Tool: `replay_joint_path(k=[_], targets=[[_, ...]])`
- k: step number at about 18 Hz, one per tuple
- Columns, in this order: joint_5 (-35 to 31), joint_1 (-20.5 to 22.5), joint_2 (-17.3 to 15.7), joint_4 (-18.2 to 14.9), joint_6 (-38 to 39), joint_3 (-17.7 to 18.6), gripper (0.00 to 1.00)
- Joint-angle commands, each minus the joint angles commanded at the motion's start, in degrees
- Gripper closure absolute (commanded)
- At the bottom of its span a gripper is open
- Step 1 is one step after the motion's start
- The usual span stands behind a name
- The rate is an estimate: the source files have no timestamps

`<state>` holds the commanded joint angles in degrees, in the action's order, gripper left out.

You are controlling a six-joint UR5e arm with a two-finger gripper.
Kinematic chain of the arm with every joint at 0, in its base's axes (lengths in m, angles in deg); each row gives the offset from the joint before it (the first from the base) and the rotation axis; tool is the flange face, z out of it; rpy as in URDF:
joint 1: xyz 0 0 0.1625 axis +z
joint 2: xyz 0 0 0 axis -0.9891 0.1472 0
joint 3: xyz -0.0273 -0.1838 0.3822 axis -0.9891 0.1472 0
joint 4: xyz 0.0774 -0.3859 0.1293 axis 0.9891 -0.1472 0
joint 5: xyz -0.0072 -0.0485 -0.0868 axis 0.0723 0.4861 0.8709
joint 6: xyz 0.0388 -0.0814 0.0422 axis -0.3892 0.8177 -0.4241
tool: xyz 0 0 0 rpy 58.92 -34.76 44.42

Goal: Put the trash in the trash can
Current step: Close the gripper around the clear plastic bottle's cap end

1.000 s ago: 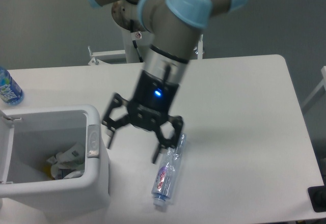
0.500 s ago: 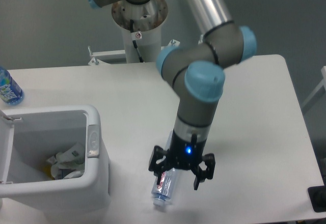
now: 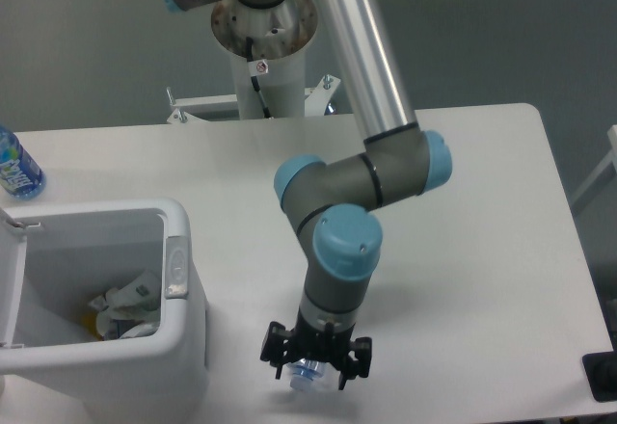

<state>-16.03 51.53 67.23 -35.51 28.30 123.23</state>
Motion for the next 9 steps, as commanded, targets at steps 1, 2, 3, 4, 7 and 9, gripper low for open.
replay_joint_path(k=[1,2,3,4,7,9], targets=[[0.00,-0.44,0.35,0.09,0.00,0.00,0.00],[-0.44,-0.70,0.61,0.18,-0.09,0.17,0.00],[-1.48,-0.79,0.79,0.27,-0.17,0.26,0.00],[-2.10,-1.05,1.23,0.27,-0.35,0.09,0.00],[-3.95,-1.58,2.37,0.27,-1.32,0.00,0.00],[-4.13,-1.93,2.55,0.27,-1.32,0.00,0.00]])
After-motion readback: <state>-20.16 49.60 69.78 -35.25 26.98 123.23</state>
